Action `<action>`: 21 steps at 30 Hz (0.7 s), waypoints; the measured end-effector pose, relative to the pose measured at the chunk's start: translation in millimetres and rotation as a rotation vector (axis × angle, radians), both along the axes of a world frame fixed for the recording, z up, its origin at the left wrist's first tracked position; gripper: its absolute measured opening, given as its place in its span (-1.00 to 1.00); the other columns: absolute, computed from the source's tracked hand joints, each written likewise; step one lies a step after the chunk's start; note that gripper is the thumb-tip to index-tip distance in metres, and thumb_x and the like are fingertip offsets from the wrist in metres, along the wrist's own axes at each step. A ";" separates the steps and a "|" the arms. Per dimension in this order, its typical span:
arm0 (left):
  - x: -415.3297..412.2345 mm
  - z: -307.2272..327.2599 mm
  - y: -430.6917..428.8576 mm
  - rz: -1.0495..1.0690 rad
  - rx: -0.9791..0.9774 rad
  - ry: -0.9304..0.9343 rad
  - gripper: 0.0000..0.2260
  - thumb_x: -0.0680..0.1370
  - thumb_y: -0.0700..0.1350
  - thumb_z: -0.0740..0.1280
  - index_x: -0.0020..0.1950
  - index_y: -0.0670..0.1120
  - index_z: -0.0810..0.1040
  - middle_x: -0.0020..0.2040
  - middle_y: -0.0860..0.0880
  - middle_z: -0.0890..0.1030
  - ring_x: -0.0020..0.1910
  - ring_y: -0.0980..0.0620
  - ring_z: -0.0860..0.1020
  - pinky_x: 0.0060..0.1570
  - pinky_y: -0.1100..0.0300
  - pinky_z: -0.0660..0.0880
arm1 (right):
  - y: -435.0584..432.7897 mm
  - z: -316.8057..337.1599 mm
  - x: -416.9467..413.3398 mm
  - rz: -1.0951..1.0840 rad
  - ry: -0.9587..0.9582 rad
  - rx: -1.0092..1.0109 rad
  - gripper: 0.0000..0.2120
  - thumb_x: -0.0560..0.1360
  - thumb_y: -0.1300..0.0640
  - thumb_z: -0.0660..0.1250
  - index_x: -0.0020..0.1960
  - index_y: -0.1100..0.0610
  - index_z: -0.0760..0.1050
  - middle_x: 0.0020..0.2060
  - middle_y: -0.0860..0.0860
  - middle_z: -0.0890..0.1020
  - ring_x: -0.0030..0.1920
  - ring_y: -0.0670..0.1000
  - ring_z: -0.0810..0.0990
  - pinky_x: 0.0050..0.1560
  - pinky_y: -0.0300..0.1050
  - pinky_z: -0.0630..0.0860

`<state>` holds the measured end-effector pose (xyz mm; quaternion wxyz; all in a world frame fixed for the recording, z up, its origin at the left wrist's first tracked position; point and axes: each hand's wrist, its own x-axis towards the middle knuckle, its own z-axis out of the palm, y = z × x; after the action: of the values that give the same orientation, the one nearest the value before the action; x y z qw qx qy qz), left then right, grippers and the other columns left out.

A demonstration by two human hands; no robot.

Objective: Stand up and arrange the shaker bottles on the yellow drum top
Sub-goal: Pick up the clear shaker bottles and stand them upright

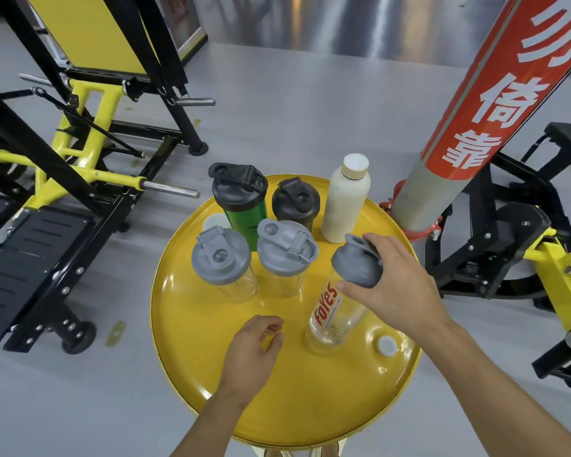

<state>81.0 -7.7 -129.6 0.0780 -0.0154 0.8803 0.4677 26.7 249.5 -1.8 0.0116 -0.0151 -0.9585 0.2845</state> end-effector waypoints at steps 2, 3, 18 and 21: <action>0.7 0.6 -0.2 0.007 0.008 0.005 -0.82 0.58 -0.14 0.42 0.17 0.02 0.66 0.04 0.17 0.64 0.08 0.20 0.61 0.14 0.15 0.57 | -1.2 0.2 -2.4 0.016 0.032 0.003 -0.19 0.30 -0.32 0.51 0.43 -0.10 0.30 0.26 -0.22 0.42 0.19 -0.10 0.46 -0.07 -0.12 0.46; 1.1 1.2 -0.4 0.011 0.013 0.007 -0.82 0.58 -0.15 0.42 0.17 0.02 0.66 0.04 0.17 0.64 0.08 0.20 0.61 0.14 0.15 0.57 | -2.0 0.4 -3.5 0.025 0.046 0.005 -0.19 0.30 -0.30 0.52 0.44 -0.10 0.30 0.28 -0.21 0.42 0.21 -0.10 0.46 -0.04 -0.10 0.48; 2.7 7.3 -1.4 0.008 0.009 0.025 -0.81 0.58 -0.13 0.41 0.18 0.02 0.65 0.05 0.17 0.64 0.08 0.22 0.60 0.13 0.14 0.57 | -12.2 -8.5 -16.4 0.136 0.218 -0.012 -0.21 0.28 -0.05 0.62 0.40 0.00 0.33 0.31 -0.06 0.41 0.28 -0.02 0.41 0.18 -0.15 0.47; 4.6 6.4 -2.3 0.015 0.017 0.024 -0.82 0.58 -0.14 0.41 0.17 0.02 0.65 0.05 0.17 0.64 0.08 0.20 0.60 0.13 0.13 0.57 | -11.9 -10.3 -19.5 0.136 0.232 -0.012 -0.21 0.29 -0.03 0.63 0.40 0.00 0.33 0.31 -0.06 0.40 0.28 -0.01 0.41 0.17 -0.16 0.45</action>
<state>85.6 -10.0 -123.2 0.0643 -0.0156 0.8770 0.4760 7.2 237.7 -12.0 0.1030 0.0827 -0.9478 0.2901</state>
